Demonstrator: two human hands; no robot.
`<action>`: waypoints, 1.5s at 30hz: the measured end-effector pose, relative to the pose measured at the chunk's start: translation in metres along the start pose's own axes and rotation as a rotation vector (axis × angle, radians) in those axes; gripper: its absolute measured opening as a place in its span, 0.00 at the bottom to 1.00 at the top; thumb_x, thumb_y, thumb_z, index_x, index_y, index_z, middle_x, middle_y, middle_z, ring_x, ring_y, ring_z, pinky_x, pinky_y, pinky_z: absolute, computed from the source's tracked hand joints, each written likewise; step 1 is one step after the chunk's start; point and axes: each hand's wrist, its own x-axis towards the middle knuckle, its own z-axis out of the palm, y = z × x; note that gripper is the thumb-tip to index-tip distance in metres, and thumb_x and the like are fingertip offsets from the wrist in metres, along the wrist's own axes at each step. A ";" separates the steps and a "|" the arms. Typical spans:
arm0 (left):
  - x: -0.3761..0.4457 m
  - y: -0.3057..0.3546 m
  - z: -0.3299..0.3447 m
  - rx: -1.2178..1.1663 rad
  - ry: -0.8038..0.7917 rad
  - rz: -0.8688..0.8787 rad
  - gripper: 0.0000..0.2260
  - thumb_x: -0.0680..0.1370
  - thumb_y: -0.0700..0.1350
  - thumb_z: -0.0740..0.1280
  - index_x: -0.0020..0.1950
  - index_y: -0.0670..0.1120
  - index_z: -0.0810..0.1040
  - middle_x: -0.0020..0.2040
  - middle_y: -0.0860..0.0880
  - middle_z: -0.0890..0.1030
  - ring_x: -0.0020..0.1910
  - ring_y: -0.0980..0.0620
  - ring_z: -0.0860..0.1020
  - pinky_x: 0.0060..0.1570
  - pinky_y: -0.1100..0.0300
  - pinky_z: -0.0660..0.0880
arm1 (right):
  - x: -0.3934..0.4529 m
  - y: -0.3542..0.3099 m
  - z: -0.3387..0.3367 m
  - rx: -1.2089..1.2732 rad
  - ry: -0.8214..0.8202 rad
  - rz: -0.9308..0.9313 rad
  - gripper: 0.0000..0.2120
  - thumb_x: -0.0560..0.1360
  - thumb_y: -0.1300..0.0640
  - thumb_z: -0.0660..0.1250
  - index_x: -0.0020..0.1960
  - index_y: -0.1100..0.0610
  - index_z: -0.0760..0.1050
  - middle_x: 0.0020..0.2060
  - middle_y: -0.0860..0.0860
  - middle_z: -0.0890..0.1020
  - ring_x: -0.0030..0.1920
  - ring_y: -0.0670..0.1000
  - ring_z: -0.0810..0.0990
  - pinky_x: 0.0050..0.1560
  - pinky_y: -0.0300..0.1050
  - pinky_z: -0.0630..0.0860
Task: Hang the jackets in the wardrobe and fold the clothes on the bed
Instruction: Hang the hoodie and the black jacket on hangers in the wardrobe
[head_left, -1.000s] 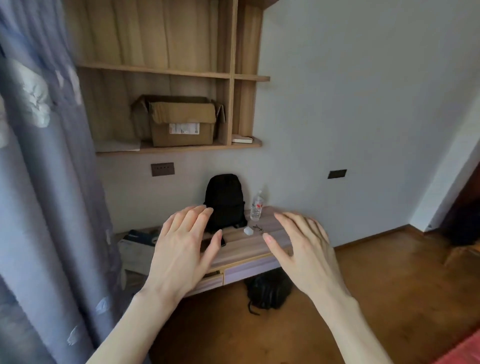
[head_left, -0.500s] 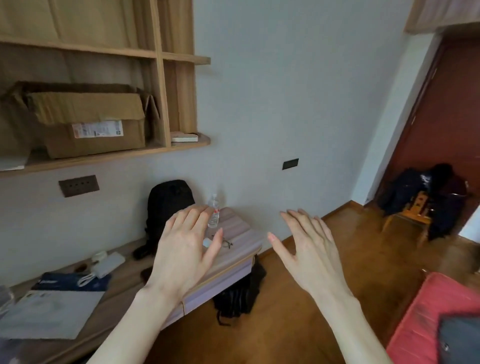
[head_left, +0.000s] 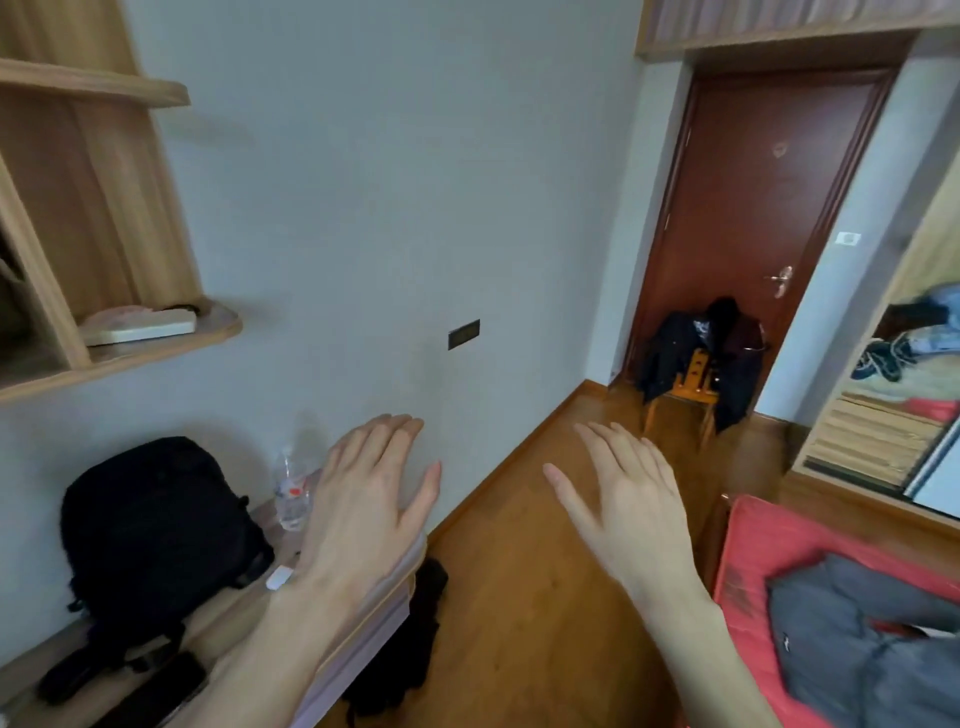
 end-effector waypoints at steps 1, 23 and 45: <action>0.010 0.003 0.011 -0.021 -0.005 0.007 0.22 0.84 0.57 0.58 0.71 0.45 0.77 0.68 0.48 0.80 0.70 0.47 0.75 0.69 0.51 0.70 | 0.004 0.009 0.001 -0.015 0.000 0.020 0.32 0.83 0.33 0.54 0.72 0.55 0.76 0.69 0.53 0.80 0.74 0.55 0.75 0.76 0.60 0.69; 0.302 0.060 0.303 -0.311 -0.156 0.273 0.23 0.83 0.59 0.60 0.72 0.48 0.78 0.69 0.49 0.81 0.69 0.47 0.77 0.68 0.53 0.68 | 0.178 0.225 0.104 -0.365 0.091 0.375 0.29 0.83 0.35 0.58 0.72 0.55 0.76 0.67 0.52 0.81 0.71 0.55 0.76 0.74 0.57 0.71; 0.534 0.165 0.559 -0.488 -0.175 0.454 0.26 0.83 0.60 0.54 0.70 0.46 0.79 0.67 0.47 0.82 0.68 0.45 0.79 0.66 0.51 0.73 | 0.339 0.452 0.213 -0.466 0.159 0.562 0.32 0.83 0.32 0.53 0.74 0.53 0.74 0.70 0.51 0.79 0.73 0.54 0.74 0.76 0.55 0.68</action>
